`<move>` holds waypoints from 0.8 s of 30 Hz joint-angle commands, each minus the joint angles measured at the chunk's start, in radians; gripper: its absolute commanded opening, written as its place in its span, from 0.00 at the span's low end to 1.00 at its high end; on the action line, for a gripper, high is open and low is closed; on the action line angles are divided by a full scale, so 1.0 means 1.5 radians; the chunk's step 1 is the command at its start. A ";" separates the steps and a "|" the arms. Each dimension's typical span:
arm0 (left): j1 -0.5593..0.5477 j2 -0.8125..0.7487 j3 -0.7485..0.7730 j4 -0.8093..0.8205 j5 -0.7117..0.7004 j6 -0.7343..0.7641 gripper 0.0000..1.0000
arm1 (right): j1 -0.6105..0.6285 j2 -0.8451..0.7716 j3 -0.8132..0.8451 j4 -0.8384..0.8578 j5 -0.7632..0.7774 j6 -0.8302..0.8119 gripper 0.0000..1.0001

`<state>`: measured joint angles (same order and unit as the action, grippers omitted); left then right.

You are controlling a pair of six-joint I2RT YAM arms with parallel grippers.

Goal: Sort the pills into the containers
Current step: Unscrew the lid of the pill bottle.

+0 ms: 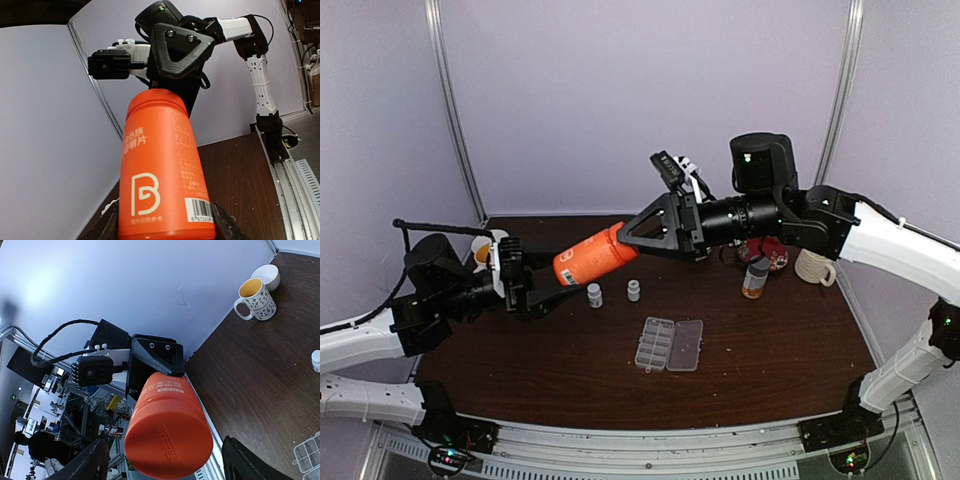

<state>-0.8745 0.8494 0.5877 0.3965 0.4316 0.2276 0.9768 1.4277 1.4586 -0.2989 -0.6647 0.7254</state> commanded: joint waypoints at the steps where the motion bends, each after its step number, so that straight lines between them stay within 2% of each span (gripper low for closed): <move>1: -0.005 0.000 0.028 0.018 0.028 0.013 0.00 | 0.006 0.012 0.029 -0.011 -0.017 -0.016 0.79; 8: -0.005 0.001 0.030 0.010 0.023 0.015 0.00 | 0.009 0.017 0.034 -0.011 -0.029 -0.020 0.67; 11: -0.005 0.005 0.034 -0.001 0.017 0.015 0.00 | 0.010 0.016 0.036 -0.018 -0.032 -0.025 0.57; 15: -0.005 0.022 0.068 -0.067 0.006 0.013 0.00 | 0.013 0.020 0.045 -0.043 -0.032 -0.039 0.42; 19: -0.004 0.046 0.112 -0.145 -0.005 0.018 0.00 | 0.013 0.023 0.057 -0.082 -0.024 -0.073 0.35; 24: -0.005 0.059 0.133 -0.182 -0.019 0.018 0.00 | 0.017 0.027 0.077 -0.130 -0.001 -0.101 0.34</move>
<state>-0.8772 0.9138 0.7414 0.1665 0.4496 0.2520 0.9741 1.4528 1.5379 -0.4267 -0.6670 0.6331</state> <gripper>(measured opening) 0.514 0.532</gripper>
